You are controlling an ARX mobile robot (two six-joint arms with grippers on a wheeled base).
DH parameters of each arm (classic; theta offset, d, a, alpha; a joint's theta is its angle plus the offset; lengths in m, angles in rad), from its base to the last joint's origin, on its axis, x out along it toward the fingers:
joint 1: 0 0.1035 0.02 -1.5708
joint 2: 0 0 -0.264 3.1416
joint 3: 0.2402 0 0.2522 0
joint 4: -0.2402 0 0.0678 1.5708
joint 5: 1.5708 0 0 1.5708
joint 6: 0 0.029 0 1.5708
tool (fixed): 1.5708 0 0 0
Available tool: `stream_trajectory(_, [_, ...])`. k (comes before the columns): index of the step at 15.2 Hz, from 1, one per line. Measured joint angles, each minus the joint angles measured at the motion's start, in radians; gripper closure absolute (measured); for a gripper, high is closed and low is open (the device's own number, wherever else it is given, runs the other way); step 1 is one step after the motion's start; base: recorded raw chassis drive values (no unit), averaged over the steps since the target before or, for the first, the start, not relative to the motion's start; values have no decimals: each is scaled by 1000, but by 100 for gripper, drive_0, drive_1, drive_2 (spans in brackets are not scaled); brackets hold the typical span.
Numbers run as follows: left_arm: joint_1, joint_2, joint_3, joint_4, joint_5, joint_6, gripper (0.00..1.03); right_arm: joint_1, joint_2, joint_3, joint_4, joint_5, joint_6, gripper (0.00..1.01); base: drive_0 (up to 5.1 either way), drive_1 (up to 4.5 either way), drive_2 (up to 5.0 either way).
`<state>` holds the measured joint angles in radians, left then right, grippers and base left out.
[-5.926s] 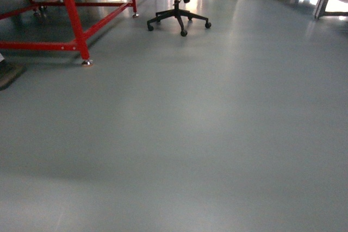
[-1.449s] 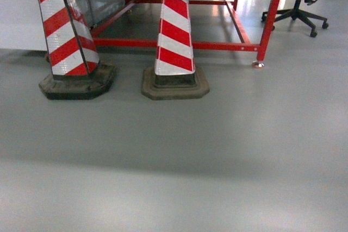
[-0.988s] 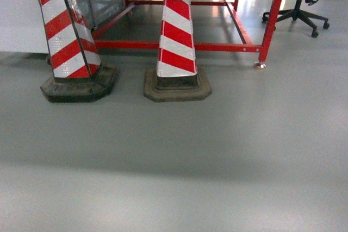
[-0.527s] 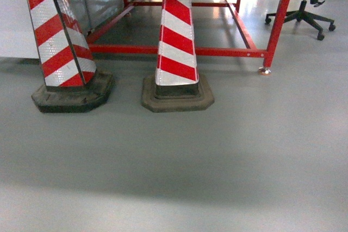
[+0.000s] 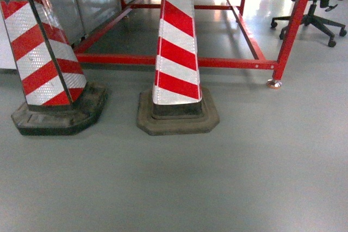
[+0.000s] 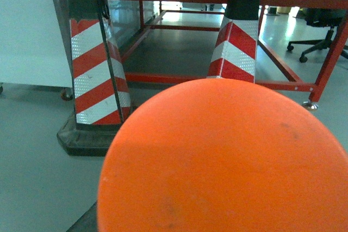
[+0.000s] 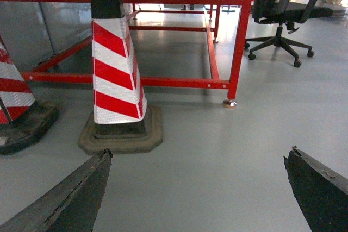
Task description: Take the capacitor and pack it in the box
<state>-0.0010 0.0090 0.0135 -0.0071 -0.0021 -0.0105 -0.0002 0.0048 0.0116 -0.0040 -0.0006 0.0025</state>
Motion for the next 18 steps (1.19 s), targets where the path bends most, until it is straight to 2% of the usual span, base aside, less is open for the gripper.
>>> stream_trajectory(14, [0,0,0,3,2,0,59,0,0,0,-1,0,0,3,-3,400,-406])
stream_trajectory(18, [0,0,0,0,2,0,59,0,0,0,-2,1,0,3,0,0,0])
